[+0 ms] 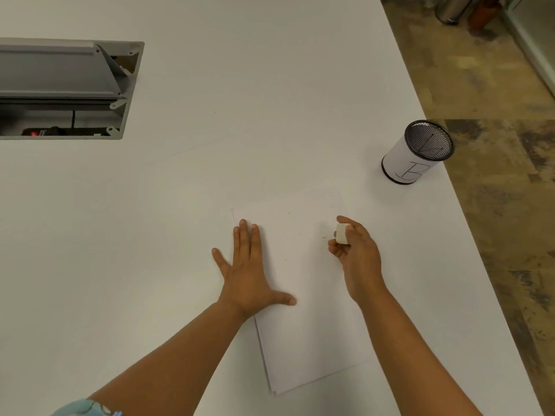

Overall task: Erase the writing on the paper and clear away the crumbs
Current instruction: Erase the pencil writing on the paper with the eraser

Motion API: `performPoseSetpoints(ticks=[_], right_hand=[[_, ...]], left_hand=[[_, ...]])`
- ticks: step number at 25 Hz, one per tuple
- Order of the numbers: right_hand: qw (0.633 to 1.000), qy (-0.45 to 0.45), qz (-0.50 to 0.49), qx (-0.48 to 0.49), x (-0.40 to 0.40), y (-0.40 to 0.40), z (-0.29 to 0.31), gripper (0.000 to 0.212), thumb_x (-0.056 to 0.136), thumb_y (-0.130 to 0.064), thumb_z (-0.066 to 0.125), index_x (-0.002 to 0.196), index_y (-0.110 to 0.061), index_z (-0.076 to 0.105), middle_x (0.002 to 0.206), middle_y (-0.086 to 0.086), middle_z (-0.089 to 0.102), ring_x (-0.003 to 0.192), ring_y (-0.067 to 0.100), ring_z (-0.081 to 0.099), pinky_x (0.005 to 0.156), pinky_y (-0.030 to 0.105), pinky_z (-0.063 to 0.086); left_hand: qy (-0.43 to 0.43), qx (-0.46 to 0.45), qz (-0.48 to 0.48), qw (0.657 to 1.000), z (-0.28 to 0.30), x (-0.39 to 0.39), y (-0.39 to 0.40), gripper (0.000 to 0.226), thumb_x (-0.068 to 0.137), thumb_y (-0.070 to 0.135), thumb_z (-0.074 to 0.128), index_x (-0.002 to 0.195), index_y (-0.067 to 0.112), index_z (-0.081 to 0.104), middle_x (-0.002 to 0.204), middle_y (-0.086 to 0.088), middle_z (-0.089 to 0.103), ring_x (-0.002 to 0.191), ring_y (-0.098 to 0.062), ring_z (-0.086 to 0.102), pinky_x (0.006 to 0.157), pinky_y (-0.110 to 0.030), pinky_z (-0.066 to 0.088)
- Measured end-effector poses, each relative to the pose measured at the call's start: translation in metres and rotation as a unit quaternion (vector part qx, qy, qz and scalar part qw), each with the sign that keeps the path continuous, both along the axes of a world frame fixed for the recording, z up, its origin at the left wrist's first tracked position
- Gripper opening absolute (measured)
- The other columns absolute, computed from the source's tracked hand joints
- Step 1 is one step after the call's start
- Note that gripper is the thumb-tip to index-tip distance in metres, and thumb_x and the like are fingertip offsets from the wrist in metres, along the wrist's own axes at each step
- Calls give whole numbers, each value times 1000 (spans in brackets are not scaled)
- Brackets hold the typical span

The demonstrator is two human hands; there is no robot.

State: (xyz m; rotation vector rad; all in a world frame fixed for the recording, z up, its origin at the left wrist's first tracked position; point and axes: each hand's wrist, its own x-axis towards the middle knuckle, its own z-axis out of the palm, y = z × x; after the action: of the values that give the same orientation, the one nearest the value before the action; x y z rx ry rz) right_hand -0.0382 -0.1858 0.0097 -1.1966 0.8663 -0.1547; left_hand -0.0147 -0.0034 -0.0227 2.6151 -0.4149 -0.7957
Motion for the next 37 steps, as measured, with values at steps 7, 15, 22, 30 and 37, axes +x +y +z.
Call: performPoseSetpoints(ticks=[7,15,22,30,37], right_hand=[[988,142,35,-48,8,3,5,25,85,-9,38,71,-14,58,60,1,50,46,9,39,38,15,32],[948,110,139,-266,10,10,-6,25,71,-25,76,84,-18,56,72,-9,53,64,7,51,46,7,39],[942,104,148,-282,9,13,-4,24,90,-22,52,80,-2,60,71,2,57,67,18,50,57,21,40],[932,96,107,-333,5,5,8,8,77,-29,65,72,-24,63,66,-14,59,64,12,56,54,19,41],[909,140,197,-339,5,2,-3,28,74,-47,67,90,-25,61,93,-11,61,80,8,55,65,23,43]], left_hand=[[-179,-11,-95,979,-14,-59,44,83,88,68,17,148,11,9,156,-7,5,143,-19,-4,109,-55,-3],[-206,44,-130,969,-26,-58,47,76,89,62,21,147,12,18,155,-6,15,142,-21,6,108,-56,8],[-207,58,-132,968,-23,-58,47,77,88,62,21,145,10,25,152,-8,22,141,-25,14,106,-55,11],[-213,65,-138,965,-22,-58,47,78,87,63,22,144,10,27,151,-9,25,137,-31,22,106,-54,8],[-202,71,-132,968,-20,-58,44,79,87,65,15,144,11,25,151,-8,23,142,-26,12,107,-53,9]])
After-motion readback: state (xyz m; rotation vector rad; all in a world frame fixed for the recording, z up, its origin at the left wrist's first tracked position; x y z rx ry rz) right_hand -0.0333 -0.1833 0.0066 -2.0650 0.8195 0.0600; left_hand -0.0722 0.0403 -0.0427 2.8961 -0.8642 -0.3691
